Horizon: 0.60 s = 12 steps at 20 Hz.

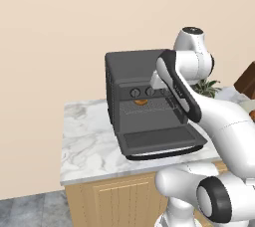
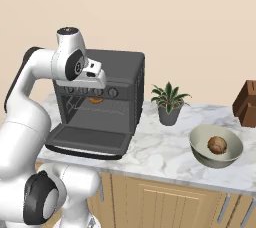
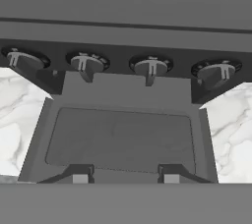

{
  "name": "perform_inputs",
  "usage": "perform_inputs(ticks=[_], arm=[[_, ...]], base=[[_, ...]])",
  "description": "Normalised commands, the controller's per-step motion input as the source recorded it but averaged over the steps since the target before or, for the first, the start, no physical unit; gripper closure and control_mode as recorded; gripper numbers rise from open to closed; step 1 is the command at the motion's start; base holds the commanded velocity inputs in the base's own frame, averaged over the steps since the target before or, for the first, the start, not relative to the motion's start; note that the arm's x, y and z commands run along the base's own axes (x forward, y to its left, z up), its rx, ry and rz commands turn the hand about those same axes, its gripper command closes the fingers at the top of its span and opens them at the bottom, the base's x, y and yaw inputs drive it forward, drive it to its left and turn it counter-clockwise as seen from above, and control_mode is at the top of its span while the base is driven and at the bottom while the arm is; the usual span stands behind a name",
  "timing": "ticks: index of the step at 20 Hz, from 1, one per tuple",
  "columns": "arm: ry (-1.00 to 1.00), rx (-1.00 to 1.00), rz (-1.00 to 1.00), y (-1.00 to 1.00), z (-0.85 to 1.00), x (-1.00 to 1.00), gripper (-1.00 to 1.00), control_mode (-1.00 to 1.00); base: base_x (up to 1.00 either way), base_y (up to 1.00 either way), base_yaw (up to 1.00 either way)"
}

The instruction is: Pick up the heated bread from the toaster oven and place it in the bowl. Then move the bread bowl to the dining counter.

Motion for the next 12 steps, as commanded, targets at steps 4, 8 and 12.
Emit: perform_inputs(ticks=[4, 8, 12], arm=[[0.0, 0.0, 0.0, 0.0, -0.01, -0.01, -1.0, -1.0], [-0.09, 0.0, 0.0, 0.0, -0.09, -0.16, -1.0, -1.0], [-0.17, 0.0, 0.0, 0.09, -0.22, -0.32, -1.0, -1.0]], base=[[0.0, 0.0, 0.0], [0.0, 0.0, 0.0], [0.0, 0.0, 0.0]])
